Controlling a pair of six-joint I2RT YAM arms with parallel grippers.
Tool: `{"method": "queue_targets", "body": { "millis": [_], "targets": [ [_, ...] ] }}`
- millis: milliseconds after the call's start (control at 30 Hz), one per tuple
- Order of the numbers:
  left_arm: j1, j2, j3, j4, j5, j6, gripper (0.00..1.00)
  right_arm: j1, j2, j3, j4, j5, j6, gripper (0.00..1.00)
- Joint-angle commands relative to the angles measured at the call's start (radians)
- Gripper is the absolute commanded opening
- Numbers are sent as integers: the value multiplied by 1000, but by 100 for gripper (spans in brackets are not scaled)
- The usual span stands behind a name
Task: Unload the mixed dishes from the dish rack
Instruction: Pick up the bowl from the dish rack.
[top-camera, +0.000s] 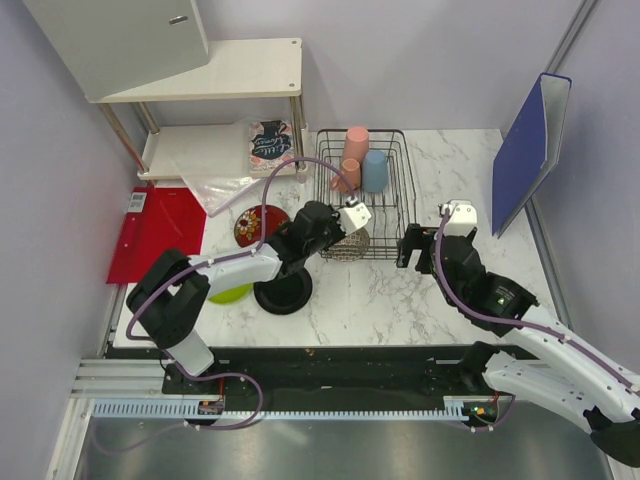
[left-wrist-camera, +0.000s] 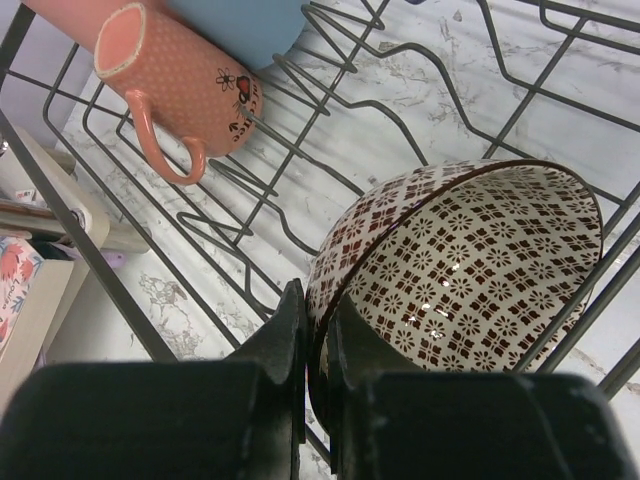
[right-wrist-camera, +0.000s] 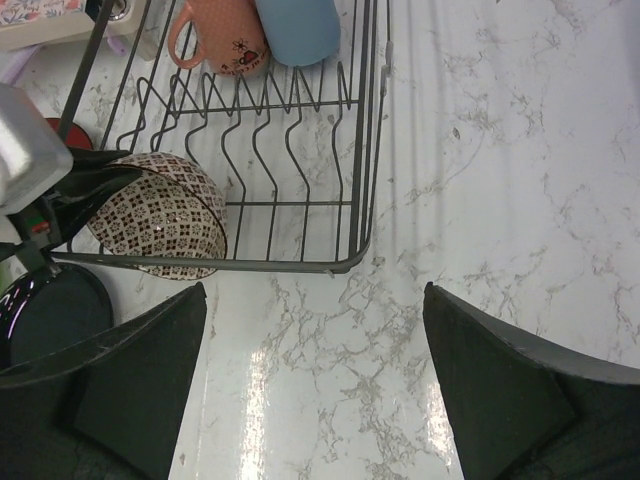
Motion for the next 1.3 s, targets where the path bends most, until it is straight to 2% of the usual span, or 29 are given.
{"method": "queue_targets", "body": {
  "millis": [0,300,500,600,700,733,800,900,933,1000,1033,1067,1100,1233,1267],
  "targets": [
    [-12,-104,-14,220,19,-36,2,-1,6,-17,25,25,22,96],
    [-19,-2,-105,464,-68,-40,2,-2,40,-51,36,44,33,96],
    [-28,63,-96,536,-92,-48,2,-76,191,-45,26,44,70,90],
    [-28,75,-93,557,-96,-49,2,-142,254,-49,69,23,68,82],
    [-28,83,-93,577,-102,-43,2,-199,326,-52,137,-3,64,67],
    [-29,84,-93,588,-105,-42,2,-223,348,-46,150,-18,65,60],
    [-29,88,-90,593,-105,-37,2,-245,415,-36,187,-44,61,54],
    [-29,94,-93,603,-105,-39,2,-265,481,-20,232,-86,55,37],
    [-31,94,-96,610,-106,-39,2,-268,492,-14,236,-89,56,28],
    [-31,92,-100,614,-109,-37,2,-271,521,-12,250,-95,55,20],
    [-31,92,-104,619,-111,-34,2,-274,529,-14,250,-98,55,9],
    [-31,91,-108,628,-112,-34,2,-276,535,-16,255,-101,56,3],
    [-31,91,-110,636,-112,-31,2,-276,540,-20,258,-104,58,0],
    [-31,91,-152,726,-123,-17,2,-285,558,-43,275,-120,67,0],
    [-31,92,-165,808,-126,-13,2,-286,563,-46,279,-127,71,0]
  ]
}}
